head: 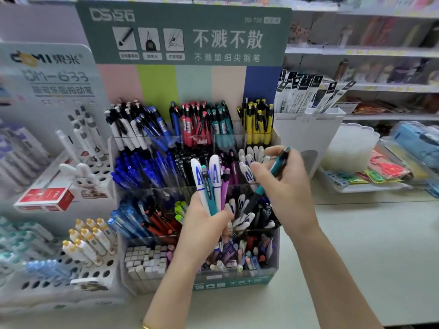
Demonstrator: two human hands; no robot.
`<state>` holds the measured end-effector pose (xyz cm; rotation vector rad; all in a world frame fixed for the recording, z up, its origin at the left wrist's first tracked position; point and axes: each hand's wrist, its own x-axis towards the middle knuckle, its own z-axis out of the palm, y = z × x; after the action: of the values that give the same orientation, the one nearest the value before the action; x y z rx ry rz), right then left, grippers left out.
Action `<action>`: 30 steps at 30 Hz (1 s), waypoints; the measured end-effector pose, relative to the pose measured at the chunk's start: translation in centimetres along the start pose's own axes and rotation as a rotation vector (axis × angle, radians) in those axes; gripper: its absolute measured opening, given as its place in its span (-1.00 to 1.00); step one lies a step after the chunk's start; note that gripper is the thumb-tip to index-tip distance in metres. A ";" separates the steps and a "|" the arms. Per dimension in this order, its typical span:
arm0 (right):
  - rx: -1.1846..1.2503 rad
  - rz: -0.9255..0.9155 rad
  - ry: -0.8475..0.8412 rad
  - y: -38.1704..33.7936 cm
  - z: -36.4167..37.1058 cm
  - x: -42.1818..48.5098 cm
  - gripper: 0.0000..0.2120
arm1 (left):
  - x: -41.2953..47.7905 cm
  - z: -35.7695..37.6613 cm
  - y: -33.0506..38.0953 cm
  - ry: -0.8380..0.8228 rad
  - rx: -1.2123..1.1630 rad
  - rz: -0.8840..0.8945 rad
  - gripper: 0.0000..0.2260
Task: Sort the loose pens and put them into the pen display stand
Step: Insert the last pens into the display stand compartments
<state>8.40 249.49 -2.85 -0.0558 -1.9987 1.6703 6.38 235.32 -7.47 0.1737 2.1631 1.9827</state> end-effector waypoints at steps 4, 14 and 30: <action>-0.257 0.018 -0.214 -0.4 2.0 -0.6 -0.71 | 0.1 0.6 0.3 0.046 0.053 0.057 -0.75; -0.423 -0.029 -0.222 -0.1 3.3 -0.2 -0.80 | 0.1 -0.2 0.4 0.055 0.003 0.061 -0.71; -0.011 0.032 -0.070 -1.1 1.4 4.0 -0.84 | 1.3 -1.6 1.5 -0.040 -0.155 0.091 -0.85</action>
<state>4.72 249.45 -0.51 -0.0340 -2.0684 1.7036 4.62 234.17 -5.93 0.2892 2.0007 2.1668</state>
